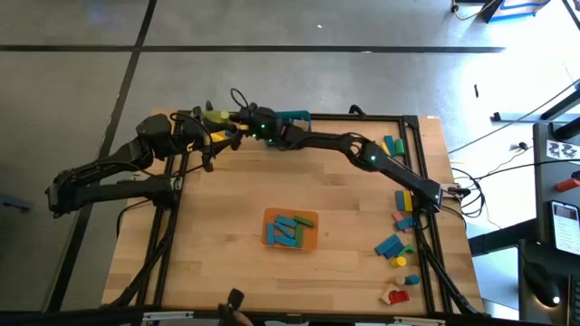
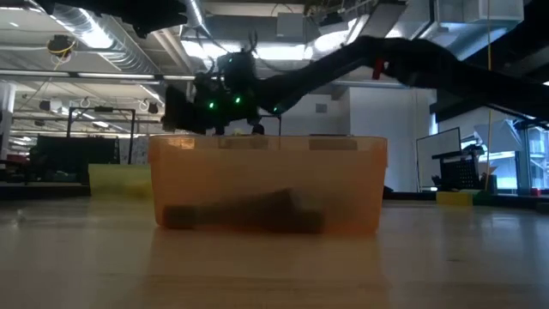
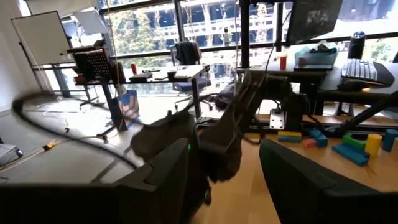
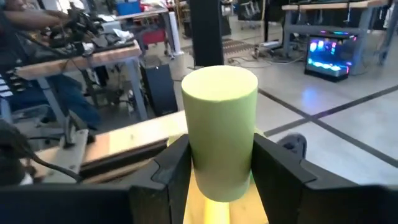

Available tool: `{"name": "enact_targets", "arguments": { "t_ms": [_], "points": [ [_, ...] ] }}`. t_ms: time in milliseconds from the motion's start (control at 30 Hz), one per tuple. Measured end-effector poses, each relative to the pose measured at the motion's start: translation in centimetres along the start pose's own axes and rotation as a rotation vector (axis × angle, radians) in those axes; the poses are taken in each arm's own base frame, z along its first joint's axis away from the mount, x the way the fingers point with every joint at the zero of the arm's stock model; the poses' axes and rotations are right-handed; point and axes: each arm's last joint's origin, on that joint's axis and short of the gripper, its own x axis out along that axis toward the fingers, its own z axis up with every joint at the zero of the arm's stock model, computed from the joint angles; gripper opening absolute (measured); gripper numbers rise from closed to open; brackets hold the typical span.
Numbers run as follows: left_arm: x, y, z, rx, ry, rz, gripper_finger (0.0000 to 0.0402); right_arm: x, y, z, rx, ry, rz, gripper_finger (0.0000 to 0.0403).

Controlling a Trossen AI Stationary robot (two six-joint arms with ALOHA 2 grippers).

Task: Sort blocks by size
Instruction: Put the light green cylindrical block into the yellow bin, then put the green cylindrical block into the yellow bin

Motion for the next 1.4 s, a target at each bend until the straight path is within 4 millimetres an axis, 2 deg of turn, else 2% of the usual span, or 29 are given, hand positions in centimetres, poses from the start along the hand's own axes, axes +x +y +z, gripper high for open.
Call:
{"name": "enact_targets", "arguments": {
  "t_ms": [200, 333, 500, 767, 1000, 1267, 1400],
  "points": [
    [0.0, 0.0, 0.0, 0.0, -0.004, 0.0, 0.0182, 0.9, -0.5, -2.0, -0.003, -0.058, -0.062, 0.0148],
    [0.0, 0.0, 0.1, 0.0, -0.006, 0.001, 0.0182, 1.1, -1.2, -3.7, -0.004, -0.035, -0.081, 0.0139],
    [0.0, 0.0, 0.1, 0.002, -0.006, 0.0, 0.0182, 1.3, -2.1, -4.5, 0.061, -0.028, -0.088, 0.0151],
    [0.0, 0.0, 0.1, 0.002, -0.006, 0.001, 0.0182, 1.3, -1.6, -4.8, 0.145, -0.006, -0.043, 0.016],
    [0.0, 0.0, 0.1, 0.002, -0.006, 0.001, 0.0182, 1.4, -1.7, -6.1, 0.102, 0.042, -0.07, 0.0152],
    [0.0, 0.0, 0.0, -0.002, 0.001, 0.0, 0.0182, 1.4, -1.7, -6.0, 0.103, 0.037, -0.056, 0.0152],
    [0.0, 0.0, -0.1, -0.003, 0.01, -0.002, 0.0182, 1.4, -1.4, -5.7, 0.104, 0.041, 0.019, 0.0152]
  ]
}}
